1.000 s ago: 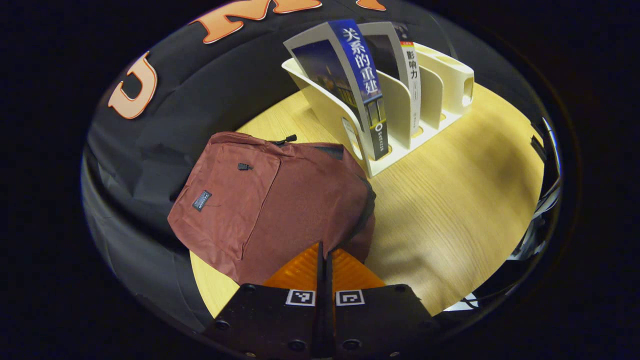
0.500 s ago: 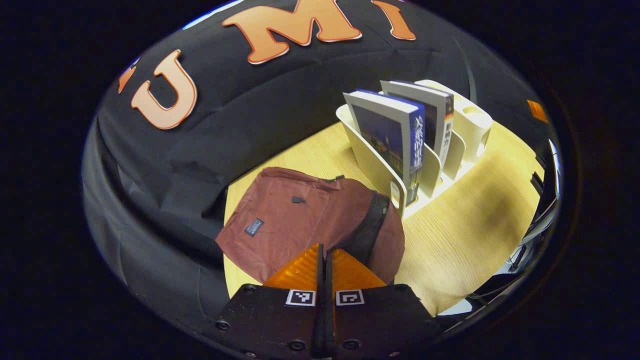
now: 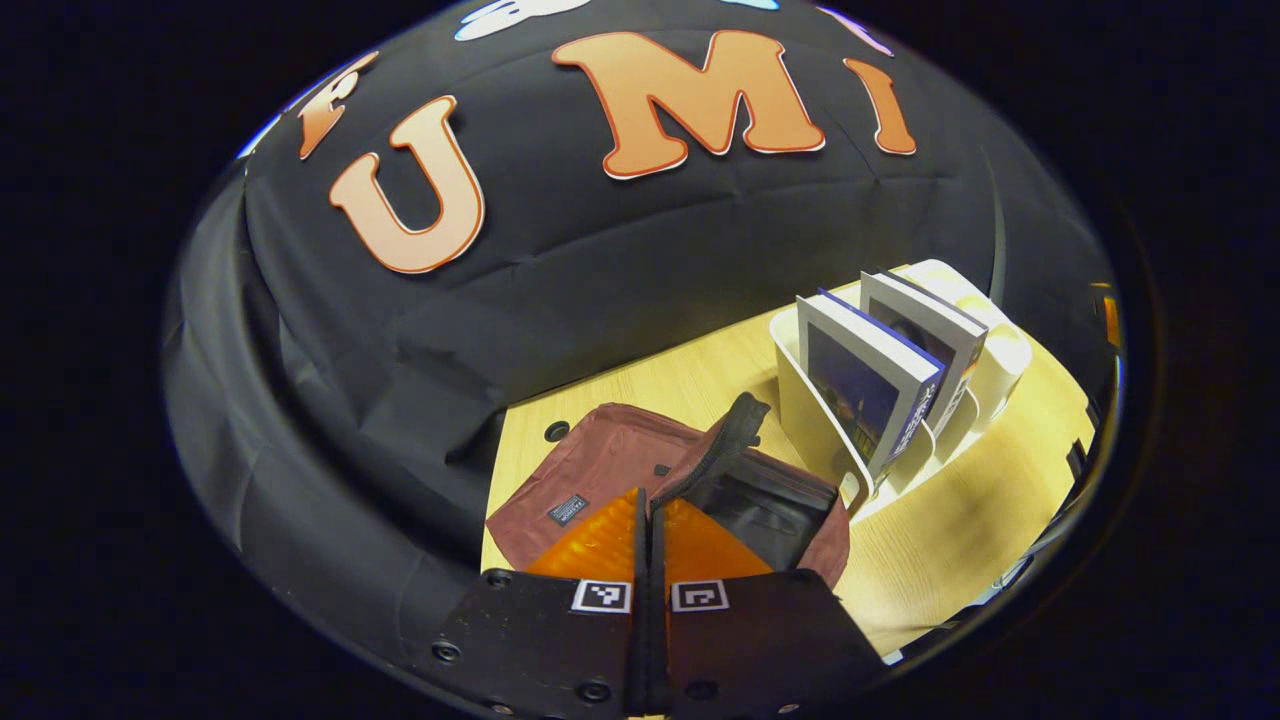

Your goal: Open the schoolbag, grab two books from the bookshelf and put them into the schoolbag.

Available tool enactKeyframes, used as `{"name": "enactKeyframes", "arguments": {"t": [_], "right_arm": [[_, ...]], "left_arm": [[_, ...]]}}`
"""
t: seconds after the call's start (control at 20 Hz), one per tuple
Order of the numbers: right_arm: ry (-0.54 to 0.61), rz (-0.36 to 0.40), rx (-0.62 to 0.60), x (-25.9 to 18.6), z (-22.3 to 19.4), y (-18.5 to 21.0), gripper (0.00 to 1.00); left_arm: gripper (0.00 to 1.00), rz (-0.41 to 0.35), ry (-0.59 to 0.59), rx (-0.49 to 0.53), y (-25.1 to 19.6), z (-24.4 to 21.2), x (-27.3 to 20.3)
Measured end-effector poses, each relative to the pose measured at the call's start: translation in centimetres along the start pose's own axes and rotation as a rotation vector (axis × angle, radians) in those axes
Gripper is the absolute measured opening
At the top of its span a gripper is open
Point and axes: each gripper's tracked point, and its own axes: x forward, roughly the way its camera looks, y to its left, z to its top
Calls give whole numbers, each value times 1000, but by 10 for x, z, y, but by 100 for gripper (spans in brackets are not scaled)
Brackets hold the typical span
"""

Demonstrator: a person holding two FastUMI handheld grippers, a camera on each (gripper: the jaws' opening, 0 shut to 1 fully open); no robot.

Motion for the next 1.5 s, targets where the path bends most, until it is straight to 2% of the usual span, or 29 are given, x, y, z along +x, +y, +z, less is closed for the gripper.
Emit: {"name": "enactKeyframes", "arguments": {"t": [0.1, 0.2, 0.25, 0.4, 0.55, 0.7, 0.85, 1.05, 1.35, 1.4, 1.5], "right_arm": [[18, 21, -43, 14, 30, 16, 96], [75, 126, -19, 28, 50, 52, 97], [112, 155, -25, 36, 58, 66, 96], [237, 169, -85, 78, 71, 82, 96], [401, 101, -96, 132, 55, 80, 97], [499, 10, -149, 179, 34, 69, 97], [605, -62, -166, 204, 9, 57, 98], [655, -81, -115, 226, -11, 59, 98], [724, -169, -85, 243, -47, 38, 98], [734, -176, -65, 246, -55, 36, 97], [757, -188, -47, 248, -66, 33, 86]], "left_arm": [[1, -12, 5, -3, 1, -2, 5], [1, -14, 4, -26, 4, -4, 9], [1, -23, 8, -49, 2, -7, 8], [1, -53, 18, -102, 1, -16, 6], [1, -56, 9, -116, 7, -18, 4], [0, -56, 5, -128, 12, -17, 6], [1, -60, 7, -144, 15, -18, 8], [0, -66, 11, -154, 16, -22, 9], [1, -68, 18, -144, 15, -25, 12], [1, -68, 20, -143, 15, -25, 12], [1, -64, 22, -143, 17, -22, 11]]}}
